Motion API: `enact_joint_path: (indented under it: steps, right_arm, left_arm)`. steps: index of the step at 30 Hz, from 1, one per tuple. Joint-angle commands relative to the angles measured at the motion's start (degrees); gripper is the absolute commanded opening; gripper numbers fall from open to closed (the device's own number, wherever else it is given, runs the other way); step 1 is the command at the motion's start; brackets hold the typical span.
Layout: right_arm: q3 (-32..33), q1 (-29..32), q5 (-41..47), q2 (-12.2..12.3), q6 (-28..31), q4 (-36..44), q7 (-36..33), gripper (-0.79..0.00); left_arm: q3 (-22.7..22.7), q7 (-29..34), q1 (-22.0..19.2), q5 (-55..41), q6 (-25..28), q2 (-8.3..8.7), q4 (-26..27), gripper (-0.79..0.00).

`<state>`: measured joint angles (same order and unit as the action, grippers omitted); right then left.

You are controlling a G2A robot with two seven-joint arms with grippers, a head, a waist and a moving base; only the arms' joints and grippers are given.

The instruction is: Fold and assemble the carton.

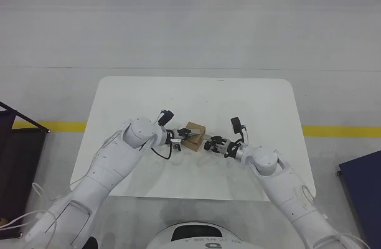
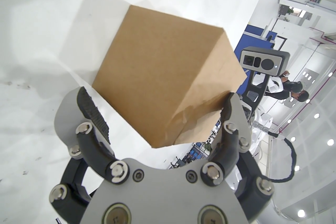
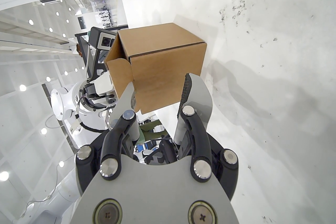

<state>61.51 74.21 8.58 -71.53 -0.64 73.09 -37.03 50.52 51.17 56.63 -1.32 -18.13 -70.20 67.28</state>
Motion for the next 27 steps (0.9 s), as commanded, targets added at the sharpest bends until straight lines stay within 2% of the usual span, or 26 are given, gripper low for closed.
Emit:
enact_joint_path:
  steps: [1,4,6,14,27]
  right_arm:
    - [-0.2,0.0,-0.4,0.0,0.1,0.3,-0.2,-0.403]
    - [-0.7,0.1,-1.3,0.1,0.5,0.8,-1.1,-0.379]
    - [-0.9,0.1,-2.0,0.1,0.8,1.0,-1.5,-0.323]
    - [-1.0,0.0,-2.1,0.2,0.1,1.1,-1.2,-0.265]
    - [-2.6,-0.7,-3.7,-0.1,-1.9,1.0,-0.4,-0.222]
  left_arm:
    - [0.0,0.1,-0.1,-0.1,0.1,-0.03,-0.1,0.000]
    - [0.0,0.0,-0.1,-0.1,0.3,-0.05,-0.4,0.000]
    - [0.1,0.0,0.0,-0.2,0.4,-0.05,-0.5,0.000]
    - [0.1,0.1,0.0,-0.3,0.7,-0.08,-0.8,0.000]
    - [0.0,0.5,-0.2,-0.4,1.1,-0.19,-1.5,0.000]
